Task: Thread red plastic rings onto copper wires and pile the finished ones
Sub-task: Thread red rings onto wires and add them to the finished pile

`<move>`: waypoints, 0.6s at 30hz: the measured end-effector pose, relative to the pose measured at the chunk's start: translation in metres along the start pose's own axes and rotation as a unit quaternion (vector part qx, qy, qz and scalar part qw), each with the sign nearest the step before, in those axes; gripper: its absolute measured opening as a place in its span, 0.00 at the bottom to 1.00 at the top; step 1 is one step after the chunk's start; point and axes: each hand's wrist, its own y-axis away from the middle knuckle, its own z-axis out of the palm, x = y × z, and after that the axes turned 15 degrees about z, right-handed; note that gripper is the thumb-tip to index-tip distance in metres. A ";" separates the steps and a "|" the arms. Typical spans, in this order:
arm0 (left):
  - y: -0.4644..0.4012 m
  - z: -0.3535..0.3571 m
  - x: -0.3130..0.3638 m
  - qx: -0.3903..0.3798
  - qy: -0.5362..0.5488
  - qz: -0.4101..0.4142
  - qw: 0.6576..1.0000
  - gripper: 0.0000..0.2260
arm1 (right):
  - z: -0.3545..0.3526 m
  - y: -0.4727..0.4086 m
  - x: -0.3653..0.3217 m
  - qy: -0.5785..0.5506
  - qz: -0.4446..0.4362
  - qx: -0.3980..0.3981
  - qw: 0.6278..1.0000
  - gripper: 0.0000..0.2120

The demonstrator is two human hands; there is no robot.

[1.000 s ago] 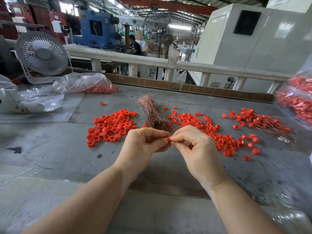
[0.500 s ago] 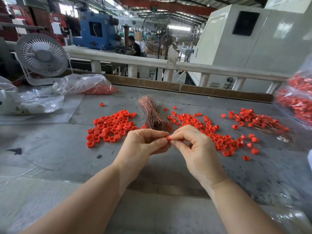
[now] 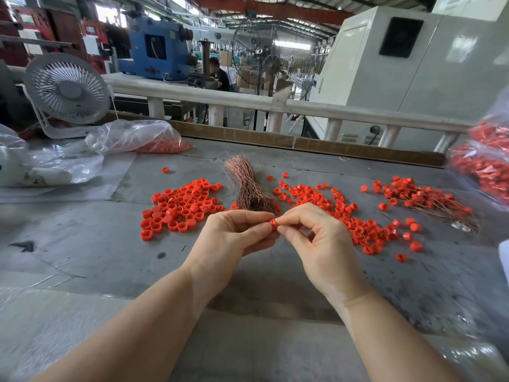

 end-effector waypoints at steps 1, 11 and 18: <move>0.000 0.000 0.000 0.000 0.002 0.002 1.000 0.06 | 0.000 0.000 -0.001 -0.002 -0.001 0.006 1.000 0.03; -0.002 0.000 0.000 0.008 0.000 0.009 1.000 0.06 | 0.001 -0.001 -0.002 0.009 -0.002 0.022 1.000 0.02; -0.002 -0.003 0.000 0.005 -0.004 0.015 1.000 0.07 | 0.003 -0.001 -0.001 0.024 -0.036 0.034 0.998 0.02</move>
